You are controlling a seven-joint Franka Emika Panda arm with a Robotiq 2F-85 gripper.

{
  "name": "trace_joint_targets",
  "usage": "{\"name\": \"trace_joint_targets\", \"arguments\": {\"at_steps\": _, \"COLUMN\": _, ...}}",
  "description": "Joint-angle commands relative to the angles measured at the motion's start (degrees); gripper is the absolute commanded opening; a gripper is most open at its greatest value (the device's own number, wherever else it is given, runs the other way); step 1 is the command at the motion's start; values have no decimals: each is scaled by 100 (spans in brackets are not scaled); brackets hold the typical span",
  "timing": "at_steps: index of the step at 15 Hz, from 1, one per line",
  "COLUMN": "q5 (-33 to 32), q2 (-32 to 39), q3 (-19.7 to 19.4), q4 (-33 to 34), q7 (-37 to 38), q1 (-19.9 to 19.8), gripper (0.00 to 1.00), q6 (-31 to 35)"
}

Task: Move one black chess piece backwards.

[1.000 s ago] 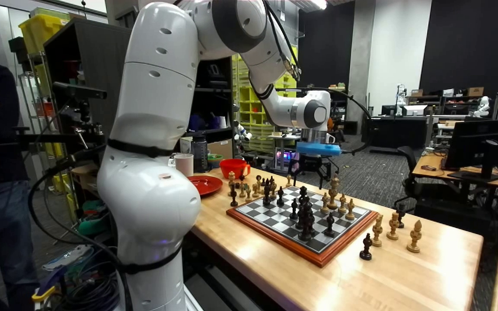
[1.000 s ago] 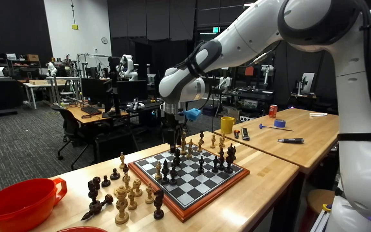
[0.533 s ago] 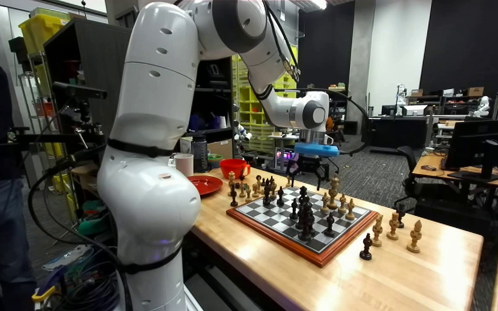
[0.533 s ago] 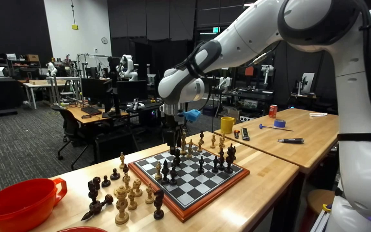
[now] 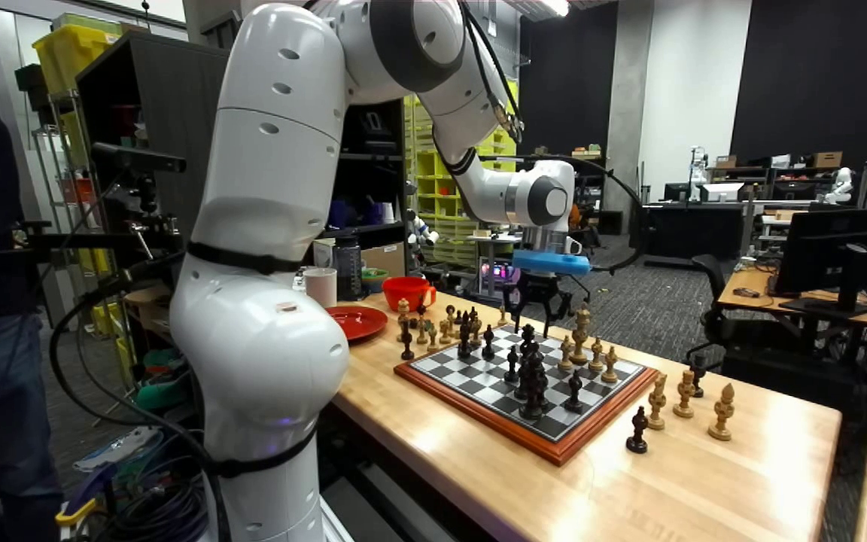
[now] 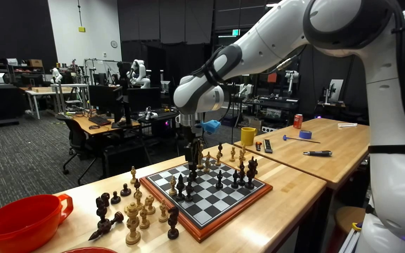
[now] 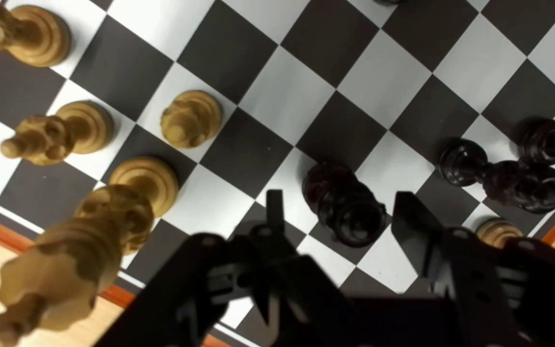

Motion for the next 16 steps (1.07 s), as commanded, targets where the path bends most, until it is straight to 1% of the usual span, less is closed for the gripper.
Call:
{"name": "trace_joint_targets", "arguments": {"at_steps": 1, "q5": 40, "q2": -105, "q3": 89, "q4": -62, "q7": 21, "q1": -66, "gripper": 28, "q6": -98}}
{"name": "trace_joint_targets", "arguments": {"at_steps": 4, "q5": 37, "q2": -121, "q3": 109, "q4": -75, "q7": 14, "q1": -53, "gripper": 7, "q6": -119}}
{"name": "trace_joint_targets", "arguments": {"at_steps": 11, "q5": -19, "q2": -157, "q3": 183, "q4": -31, "q7": 40, "q1": -4, "gripper": 8, "q6": -134}}
{"name": "trace_joint_targets", "arguments": {"at_steps": 16, "q5": -157, "q2": -102, "q3": 236, "q4": 150, "q7": 66, "q1": 54, "gripper": 8, "q6": -130}}
